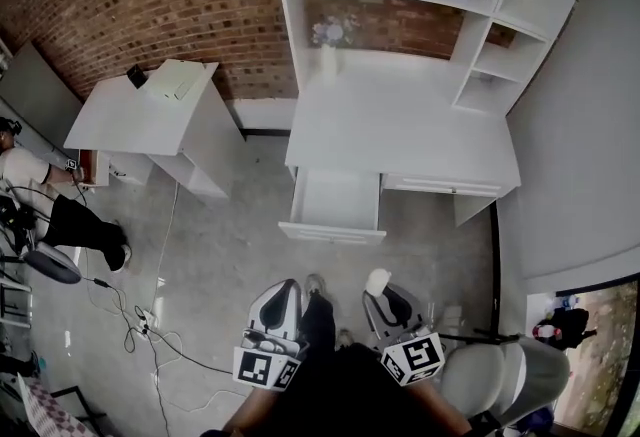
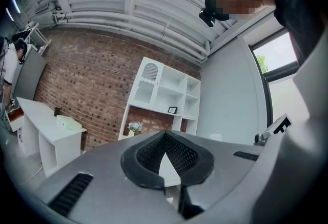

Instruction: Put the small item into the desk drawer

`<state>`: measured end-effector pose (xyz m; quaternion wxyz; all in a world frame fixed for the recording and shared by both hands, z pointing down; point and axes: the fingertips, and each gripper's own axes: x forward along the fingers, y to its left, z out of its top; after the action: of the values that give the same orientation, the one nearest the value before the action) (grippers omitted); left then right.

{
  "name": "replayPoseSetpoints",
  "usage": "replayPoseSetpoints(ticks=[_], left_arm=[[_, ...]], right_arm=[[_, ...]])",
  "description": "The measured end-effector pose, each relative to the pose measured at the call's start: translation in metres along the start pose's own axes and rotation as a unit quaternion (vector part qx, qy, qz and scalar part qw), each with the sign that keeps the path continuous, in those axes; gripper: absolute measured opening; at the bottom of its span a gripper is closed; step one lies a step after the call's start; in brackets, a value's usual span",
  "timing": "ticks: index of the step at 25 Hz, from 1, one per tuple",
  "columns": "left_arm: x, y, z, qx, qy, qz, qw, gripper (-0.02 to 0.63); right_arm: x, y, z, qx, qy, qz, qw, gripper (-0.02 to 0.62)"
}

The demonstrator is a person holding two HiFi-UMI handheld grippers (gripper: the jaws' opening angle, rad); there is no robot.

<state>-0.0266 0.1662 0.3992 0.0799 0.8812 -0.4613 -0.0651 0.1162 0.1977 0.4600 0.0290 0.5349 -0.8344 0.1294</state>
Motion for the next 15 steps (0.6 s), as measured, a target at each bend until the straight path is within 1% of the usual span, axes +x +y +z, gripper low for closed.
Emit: replayPoseSetpoints(ticks=[6,11,15], left_arm=[[0.062,0.060,0.014,-0.006,-0.006,-0.002,1.0000,0.023],[0.112,0.107,0.022,-0.014,-0.001,-0.014,0.9998,0.023],[0.143,0.141,0.024,-0.023,0.008,-0.029,0.9993,0.023]], right_arm=[[0.080,-0.022,0.024,-0.015,0.006,-0.006,1.000,0.141],[0.146,-0.038,0.053,-0.016,0.002,-0.021,1.000,0.141],[0.197,-0.048,0.064,-0.019,0.008,-0.034,0.999,0.141]])
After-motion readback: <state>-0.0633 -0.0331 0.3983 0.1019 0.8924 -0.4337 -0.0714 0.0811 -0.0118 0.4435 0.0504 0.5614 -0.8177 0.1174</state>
